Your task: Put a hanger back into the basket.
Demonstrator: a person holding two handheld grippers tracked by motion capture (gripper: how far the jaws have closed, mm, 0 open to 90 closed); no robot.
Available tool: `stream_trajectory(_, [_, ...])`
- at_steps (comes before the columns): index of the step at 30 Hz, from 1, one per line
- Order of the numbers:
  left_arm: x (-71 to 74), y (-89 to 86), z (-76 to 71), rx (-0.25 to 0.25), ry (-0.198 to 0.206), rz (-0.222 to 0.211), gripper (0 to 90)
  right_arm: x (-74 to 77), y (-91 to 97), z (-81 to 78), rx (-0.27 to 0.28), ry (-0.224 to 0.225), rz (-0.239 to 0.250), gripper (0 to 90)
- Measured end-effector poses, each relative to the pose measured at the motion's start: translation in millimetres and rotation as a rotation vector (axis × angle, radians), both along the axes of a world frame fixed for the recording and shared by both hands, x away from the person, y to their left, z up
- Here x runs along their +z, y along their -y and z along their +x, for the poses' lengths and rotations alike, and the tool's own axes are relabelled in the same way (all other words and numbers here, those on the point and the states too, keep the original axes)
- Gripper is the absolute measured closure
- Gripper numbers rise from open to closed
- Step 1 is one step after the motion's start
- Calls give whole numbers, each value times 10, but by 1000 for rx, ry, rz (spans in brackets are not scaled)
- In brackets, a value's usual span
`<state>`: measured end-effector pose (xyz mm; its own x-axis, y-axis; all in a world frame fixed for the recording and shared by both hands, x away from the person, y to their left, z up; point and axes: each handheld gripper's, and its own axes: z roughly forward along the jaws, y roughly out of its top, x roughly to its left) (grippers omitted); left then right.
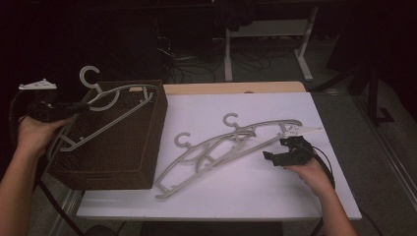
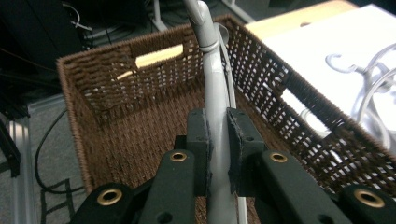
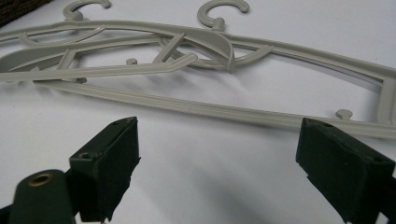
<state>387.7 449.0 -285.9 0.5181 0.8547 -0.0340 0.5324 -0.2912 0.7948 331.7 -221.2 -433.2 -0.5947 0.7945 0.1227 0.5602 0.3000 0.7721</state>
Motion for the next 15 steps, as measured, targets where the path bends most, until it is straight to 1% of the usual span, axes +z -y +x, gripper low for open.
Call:
stream_trajectory(4, [-113,62,90,-2,-23,17,804,0,7,0,0,-1,1,127])
stream_trajectory(5, [-129,50,99,0,-26,7,804,2,11,-2,0,0,2,128])
stream_trajectory(6, [-136,31,98,0,-31,-4,804,5,17,-4,1,3,2,127])
stream_trajectory(8, [-161,1,96,-1,-37,-11,804,7,21,-6,-2,3,4,127])
stream_trajectory(10, [-208,-7,98,-6,-57,0,803,6,22,-5,-3,2,5,127])
stream_trajectory(12, [-260,0,99,-10,-67,6,803,7,18,-4,-2,3,2,128])
stream_trajectory(15, [-309,19,110,-14,-66,1,803,5,11,-1,-1,2,2,128])
